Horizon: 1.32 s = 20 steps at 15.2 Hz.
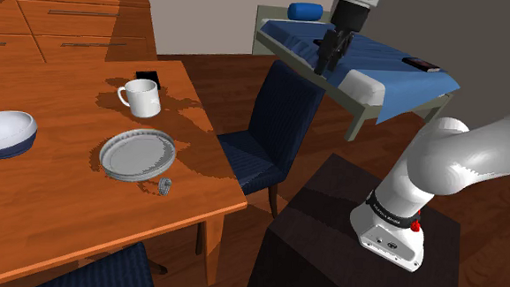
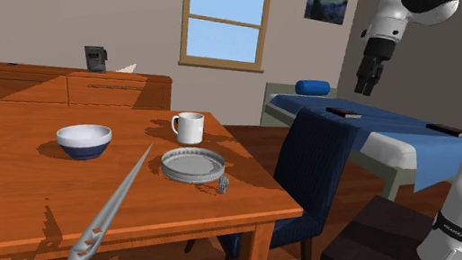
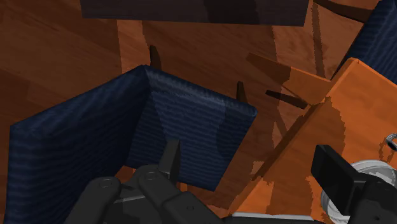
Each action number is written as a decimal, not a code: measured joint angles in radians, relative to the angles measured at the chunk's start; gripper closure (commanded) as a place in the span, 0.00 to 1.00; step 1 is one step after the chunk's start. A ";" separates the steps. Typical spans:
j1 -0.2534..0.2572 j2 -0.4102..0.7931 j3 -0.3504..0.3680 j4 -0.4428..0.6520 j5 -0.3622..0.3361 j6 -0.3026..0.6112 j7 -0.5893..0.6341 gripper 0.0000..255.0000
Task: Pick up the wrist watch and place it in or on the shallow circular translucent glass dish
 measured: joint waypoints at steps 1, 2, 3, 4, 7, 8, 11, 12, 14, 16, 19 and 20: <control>0.000 0.000 0.000 0.000 0.000 0.000 0.000 0.00; 0.005 0.006 0.011 -0.005 0.005 0.012 0.009 0.00; 0.012 0.012 0.029 -0.009 0.011 0.023 0.022 0.00; 0.020 0.026 0.048 -0.008 0.018 0.039 0.038 0.00; 0.046 0.075 0.114 -0.008 0.040 0.094 0.091 0.00; 0.053 0.095 0.134 -0.012 0.045 0.119 0.105 0.00; 0.075 0.159 0.200 0.000 0.058 0.177 0.160 0.00; 0.082 0.186 0.225 0.007 0.061 0.200 0.181 0.00; 0.092 0.229 0.265 0.019 0.061 0.232 0.215 0.00; 0.100 0.289 0.308 0.045 0.056 0.268 0.255 0.00; 0.110 0.380 0.376 0.086 0.039 0.318 0.322 0.00; 0.112 0.413 0.396 0.104 0.028 0.332 0.344 0.00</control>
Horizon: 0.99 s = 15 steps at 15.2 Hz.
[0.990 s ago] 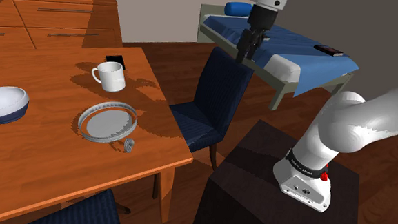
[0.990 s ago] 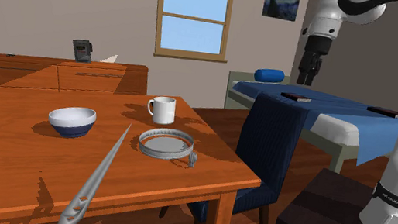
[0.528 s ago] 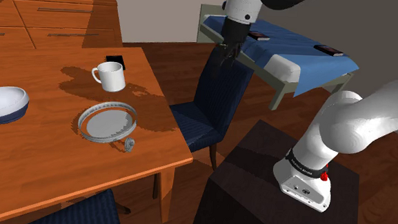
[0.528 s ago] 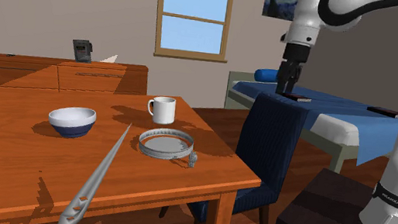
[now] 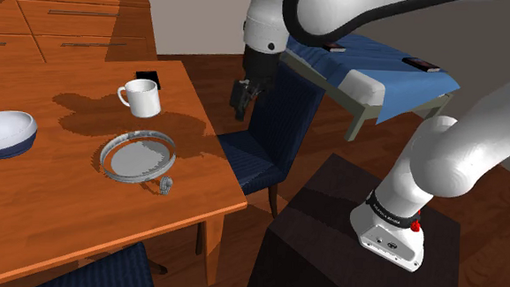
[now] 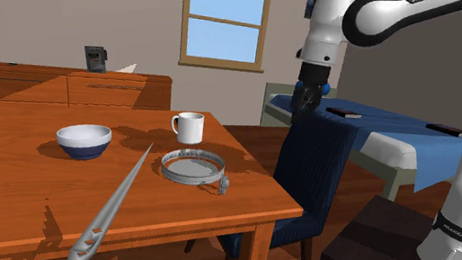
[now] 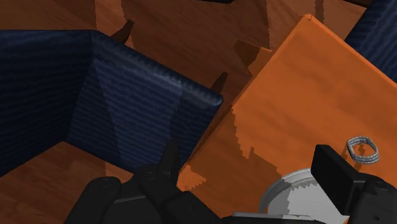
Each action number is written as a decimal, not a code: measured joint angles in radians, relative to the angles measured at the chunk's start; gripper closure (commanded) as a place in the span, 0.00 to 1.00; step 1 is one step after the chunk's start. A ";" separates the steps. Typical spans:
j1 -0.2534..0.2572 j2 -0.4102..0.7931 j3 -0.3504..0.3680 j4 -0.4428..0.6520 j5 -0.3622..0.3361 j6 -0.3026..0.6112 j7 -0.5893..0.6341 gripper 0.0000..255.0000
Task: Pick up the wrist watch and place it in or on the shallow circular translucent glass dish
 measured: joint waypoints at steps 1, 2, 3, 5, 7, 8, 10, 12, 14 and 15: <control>0.001 0.030 0.018 0.012 -0.012 0.017 0.019 0.00; 0.002 0.069 0.040 0.035 -0.027 0.029 0.045 0.00; 0.004 0.103 0.061 0.056 -0.043 0.040 0.073 0.00; 0.009 0.179 0.103 0.097 -0.083 0.066 0.132 0.00; 0.012 0.258 0.132 0.144 -0.133 0.083 0.183 0.00; 0.018 0.304 0.150 0.175 -0.164 0.090 0.218 0.00; 0.035 0.370 0.176 0.221 -0.214 0.090 0.279 0.00; 0.054 0.457 0.190 0.280 -0.280 0.093 0.335 0.00; 0.085 0.542 0.197 0.339 -0.344 0.090 0.393 0.00; 0.104 0.582 0.200 0.378 -0.372 0.078 0.421 0.00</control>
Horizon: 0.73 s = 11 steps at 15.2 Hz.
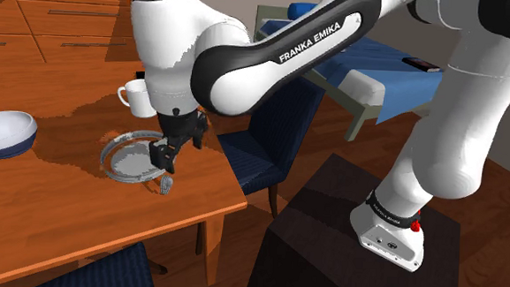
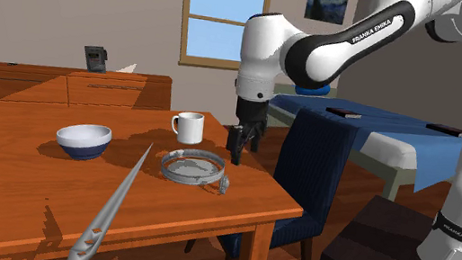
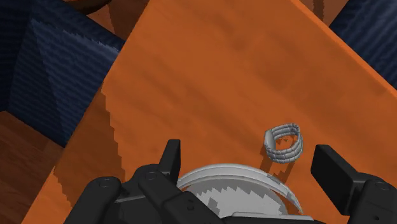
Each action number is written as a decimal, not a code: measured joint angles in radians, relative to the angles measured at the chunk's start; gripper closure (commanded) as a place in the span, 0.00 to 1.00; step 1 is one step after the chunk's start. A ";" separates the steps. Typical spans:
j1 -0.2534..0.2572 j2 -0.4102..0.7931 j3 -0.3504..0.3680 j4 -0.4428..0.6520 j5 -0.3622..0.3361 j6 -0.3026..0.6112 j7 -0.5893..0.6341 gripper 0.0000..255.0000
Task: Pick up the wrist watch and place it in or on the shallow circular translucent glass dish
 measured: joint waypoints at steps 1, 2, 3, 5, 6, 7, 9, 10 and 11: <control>0.021 0.044 -0.001 0.039 -0.030 -0.009 0.026 0.00; 0.041 0.088 -0.004 0.075 -0.060 -0.016 0.048 0.00; 0.062 0.128 -0.008 0.109 -0.085 -0.023 0.067 0.00; 0.103 0.199 -0.018 0.176 -0.128 -0.041 0.099 0.00; 0.114 0.219 -0.022 0.188 -0.140 -0.039 0.110 0.00; 0.120 0.232 -0.025 0.195 -0.148 -0.036 0.115 0.00; 0.124 0.249 -0.031 0.194 -0.160 -0.020 0.122 0.00; 0.125 0.257 -0.034 0.191 -0.165 -0.010 0.125 0.00; 0.128 0.265 -0.037 0.187 -0.171 0.000 0.130 0.00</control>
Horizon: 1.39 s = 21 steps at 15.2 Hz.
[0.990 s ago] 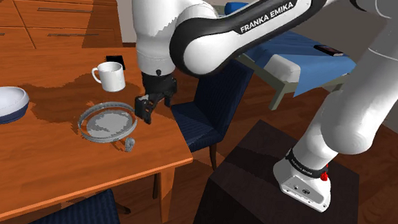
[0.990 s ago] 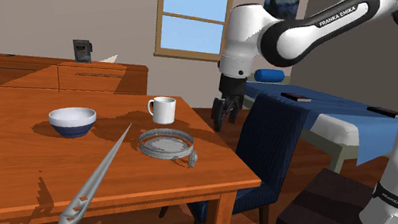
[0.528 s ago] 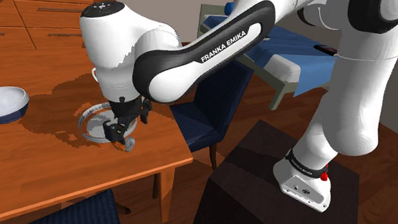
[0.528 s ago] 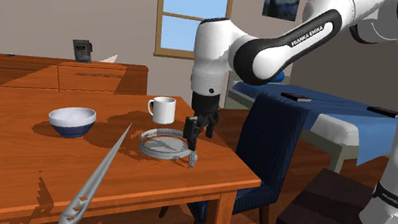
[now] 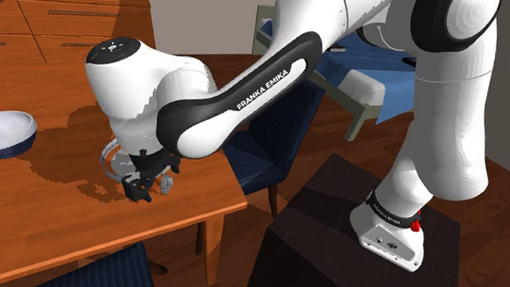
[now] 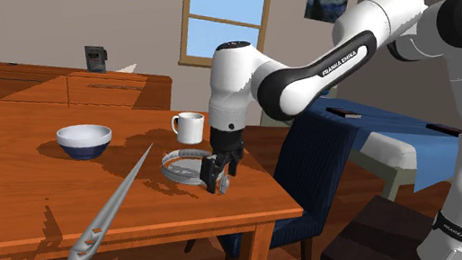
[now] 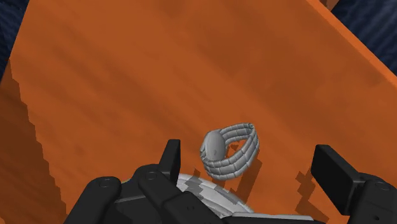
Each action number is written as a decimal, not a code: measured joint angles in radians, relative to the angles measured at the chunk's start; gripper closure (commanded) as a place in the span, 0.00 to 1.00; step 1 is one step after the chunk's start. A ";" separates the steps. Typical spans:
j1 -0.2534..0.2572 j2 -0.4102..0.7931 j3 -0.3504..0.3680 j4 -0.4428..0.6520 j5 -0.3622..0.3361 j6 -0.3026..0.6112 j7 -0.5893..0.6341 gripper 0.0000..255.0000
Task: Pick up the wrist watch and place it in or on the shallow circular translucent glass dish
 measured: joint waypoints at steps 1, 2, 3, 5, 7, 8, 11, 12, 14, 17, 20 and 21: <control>0.001 0.010 -0.004 -0.004 -0.007 0.013 0.003 0.00; 0.001 0.014 -0.006 -0.005 -0.009 0.017 0.004 0.00; 0.000 0.015 -0.007 -0.008 -0.011 0.021 0.005 0.00; 0.000 0.015 -0.008 -0.010 -0.012 0.024 0.005 0.00; 0.000 0.016 -0.008 -0.010 -0.012 0.025 0.005 0.00; 0.000 0.016 -0.008 -0.011 -0.012 0.025 0.005 0.00; 0.000 0.016 -0.008 -0.011 -0.012 0.025 0.005 1.00; 0.000 0.016 -0.008 -0.011 -0.012 0.025 0.005 1.00; 0.000 0.016 -0.008 -0.011 -0.012 0.025 0.005 1.00; 0.000 0.016 -0.008 -0.011 -0.012 0.025 0.005 1.00; -0.001 0.014 -0.007 -0.008 -0.010 0.020 0.003 1.00; -0.002 0.008 -0.005 -0.005 -0.006 0.013 0.000 1.00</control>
